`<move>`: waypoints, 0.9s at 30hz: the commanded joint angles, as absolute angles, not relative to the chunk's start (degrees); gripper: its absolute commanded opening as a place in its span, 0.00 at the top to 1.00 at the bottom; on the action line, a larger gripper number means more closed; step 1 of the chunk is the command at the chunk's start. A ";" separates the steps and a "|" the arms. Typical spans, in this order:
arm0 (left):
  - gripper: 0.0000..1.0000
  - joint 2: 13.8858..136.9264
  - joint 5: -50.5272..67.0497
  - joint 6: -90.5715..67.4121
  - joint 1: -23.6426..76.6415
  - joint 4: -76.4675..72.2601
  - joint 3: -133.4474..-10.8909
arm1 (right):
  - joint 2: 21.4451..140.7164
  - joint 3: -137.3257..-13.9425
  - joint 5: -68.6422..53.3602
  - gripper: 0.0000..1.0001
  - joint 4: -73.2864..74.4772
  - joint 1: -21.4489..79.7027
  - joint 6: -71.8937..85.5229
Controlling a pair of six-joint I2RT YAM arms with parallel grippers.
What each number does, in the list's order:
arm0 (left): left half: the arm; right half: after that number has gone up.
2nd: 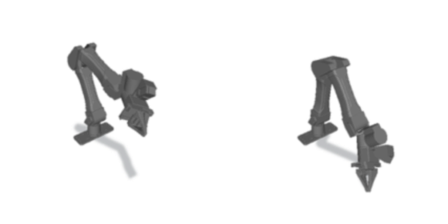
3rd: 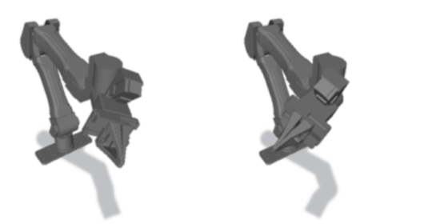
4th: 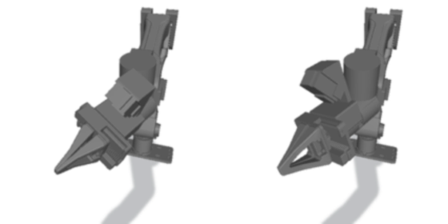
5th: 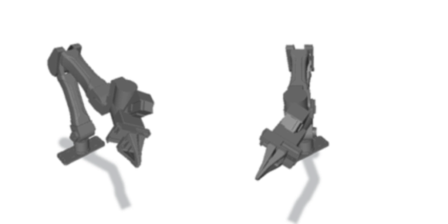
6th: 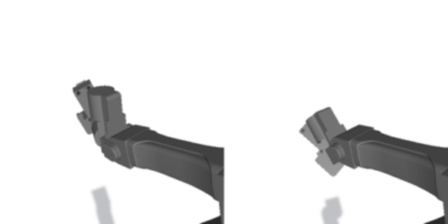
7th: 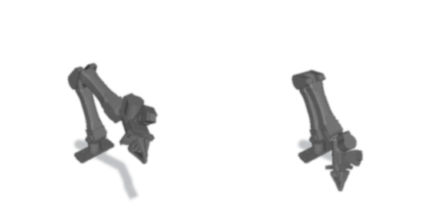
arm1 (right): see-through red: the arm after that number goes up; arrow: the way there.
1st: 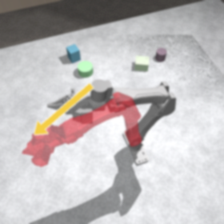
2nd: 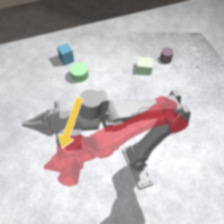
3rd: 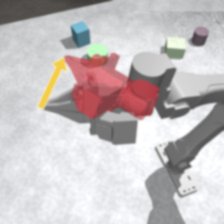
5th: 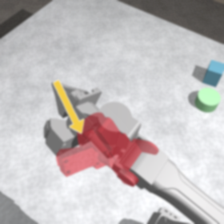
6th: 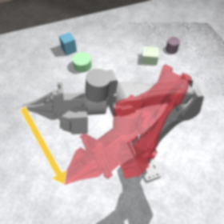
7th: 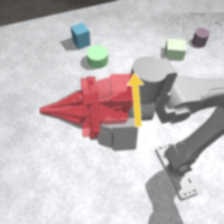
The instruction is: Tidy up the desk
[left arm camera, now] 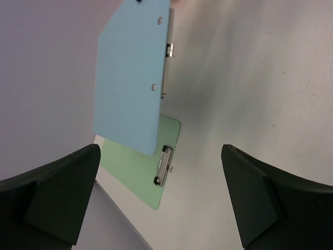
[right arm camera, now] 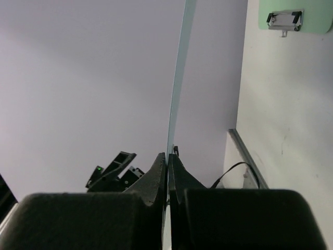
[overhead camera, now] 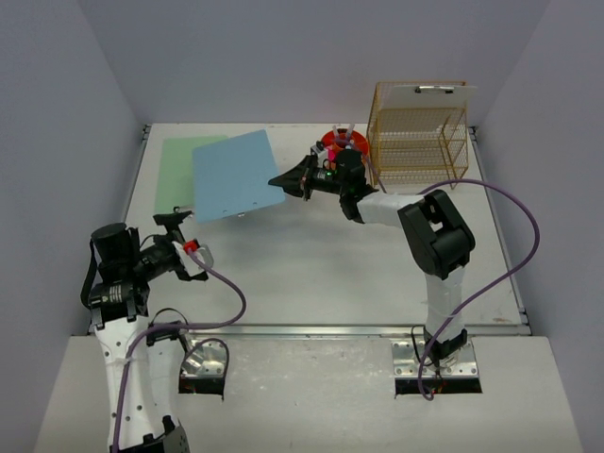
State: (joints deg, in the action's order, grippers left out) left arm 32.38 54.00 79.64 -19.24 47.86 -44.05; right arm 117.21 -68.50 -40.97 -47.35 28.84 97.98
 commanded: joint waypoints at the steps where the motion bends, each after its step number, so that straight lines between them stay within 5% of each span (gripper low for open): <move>1: 0.01 33.97 57.74 93.08 -19.60 49.49 -43.91 | 115.00 -67.94 -39.64 1.00 -54.36 28.65 104.10; 9: 0.10 43.05 53.44 83.35 -14.87 37.80 -49.21 | 112.32 -66.62 -41.22 1.00 -54.96 29.62 107.99; 21: 0.45 49.85 39.40 75.16 2.34 24.20 -50.50 | 110.95 -64.90 -43.37 1.00 -54.49 32.19 111.13; 27: 0.89 51.75 36.18 73.14 3.81 21.02 -50.45 | 109.88 -64.04 -44.91 1.00 -54.24 32.29 110.85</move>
State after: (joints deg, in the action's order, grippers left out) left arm 51.16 39.13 75.67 2.92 27.99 -49.28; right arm 114.53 -64.08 -41.74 -50.52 31.63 111.09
